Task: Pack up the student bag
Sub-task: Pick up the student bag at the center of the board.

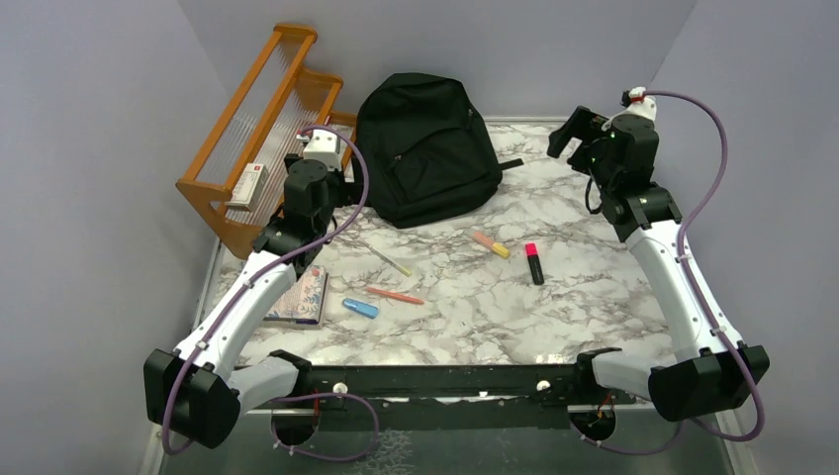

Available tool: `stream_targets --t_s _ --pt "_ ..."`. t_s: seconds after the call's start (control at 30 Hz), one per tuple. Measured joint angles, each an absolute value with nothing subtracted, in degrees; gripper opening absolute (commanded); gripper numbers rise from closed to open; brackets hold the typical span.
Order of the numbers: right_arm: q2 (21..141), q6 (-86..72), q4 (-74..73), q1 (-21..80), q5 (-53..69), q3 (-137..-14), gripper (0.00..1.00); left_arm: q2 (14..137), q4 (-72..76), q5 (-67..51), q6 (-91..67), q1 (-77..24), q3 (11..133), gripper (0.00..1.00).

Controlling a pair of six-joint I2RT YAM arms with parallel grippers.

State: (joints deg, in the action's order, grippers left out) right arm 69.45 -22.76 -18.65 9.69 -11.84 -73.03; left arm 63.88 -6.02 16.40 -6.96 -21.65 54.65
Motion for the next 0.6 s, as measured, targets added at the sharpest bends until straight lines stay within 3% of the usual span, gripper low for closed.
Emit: stream_targets --t_s 0.37,0.6 --pt "70.1 -23.7 -23.0 9.6 -8.4 -74.0 0.96 64.2 -3.5 13.9 -4.1 -23.4 54.8 0.99" --pt "79.0 -23.5 -24.2 9.3 3.0 -80.2 0.94 64.7 0.2 14.2 -2.0 -26.7 53.9 0.99"
